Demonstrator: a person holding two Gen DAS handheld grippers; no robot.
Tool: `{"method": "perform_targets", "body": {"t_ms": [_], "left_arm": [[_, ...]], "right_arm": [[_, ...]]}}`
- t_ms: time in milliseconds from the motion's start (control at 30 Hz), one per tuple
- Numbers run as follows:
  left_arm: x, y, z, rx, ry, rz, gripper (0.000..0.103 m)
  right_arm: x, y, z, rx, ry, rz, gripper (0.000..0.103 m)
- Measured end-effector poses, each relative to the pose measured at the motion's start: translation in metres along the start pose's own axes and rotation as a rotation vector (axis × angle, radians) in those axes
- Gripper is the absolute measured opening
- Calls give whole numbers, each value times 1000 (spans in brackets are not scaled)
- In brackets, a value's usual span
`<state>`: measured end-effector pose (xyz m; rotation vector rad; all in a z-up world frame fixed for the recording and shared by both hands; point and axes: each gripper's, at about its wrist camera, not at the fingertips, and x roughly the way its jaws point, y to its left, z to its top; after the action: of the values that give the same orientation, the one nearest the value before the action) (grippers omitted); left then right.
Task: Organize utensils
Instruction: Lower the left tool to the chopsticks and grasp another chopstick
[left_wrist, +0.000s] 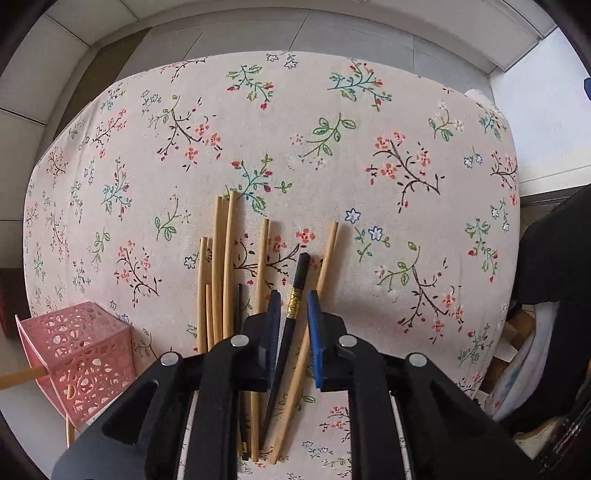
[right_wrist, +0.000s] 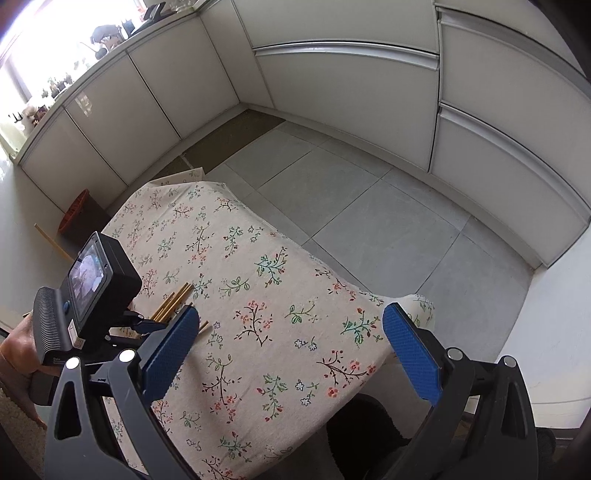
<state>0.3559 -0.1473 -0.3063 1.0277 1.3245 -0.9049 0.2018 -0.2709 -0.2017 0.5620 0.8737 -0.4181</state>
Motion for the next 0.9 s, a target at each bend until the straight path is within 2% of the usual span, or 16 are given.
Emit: {"method": "perform_targets", "body": {"t_ms": [133, 333, 433, 600, 667, 767, 867, 900], "left_arm": [[17, 7, -1, -3, 30, -18, 14], [15, 25, -8, -95, -58, -66, 9], [14, 32, -24, -173, -113, -84, 8], [-3, 36, -58, -268, -221, -25, 6], [-16, 38, -76, -306, -269, -14, 6], [-40, 39, -108, -352, -330, 22, 6], [-66, 28, -135, -418, -392, 47, 6], [-76, 21, -140, -446, -414, 56, 6]], "right_arm": [[6, 0, 0, 7, 30, -7, 97], [15, 8, 1, 7, 47, -14, 97], [36, 16, 2, 20, 130, -11, 97], [84, 32, -3, 104, 307, 4, 96], [96, 47, -10, 87, 339, -12, 93], [108, 75, -14, 35, 336, -33, 89], [126, 100, -15, -4, 353, -79, 76], [132, 105, -17, -5, 368, -91, 70]]}}
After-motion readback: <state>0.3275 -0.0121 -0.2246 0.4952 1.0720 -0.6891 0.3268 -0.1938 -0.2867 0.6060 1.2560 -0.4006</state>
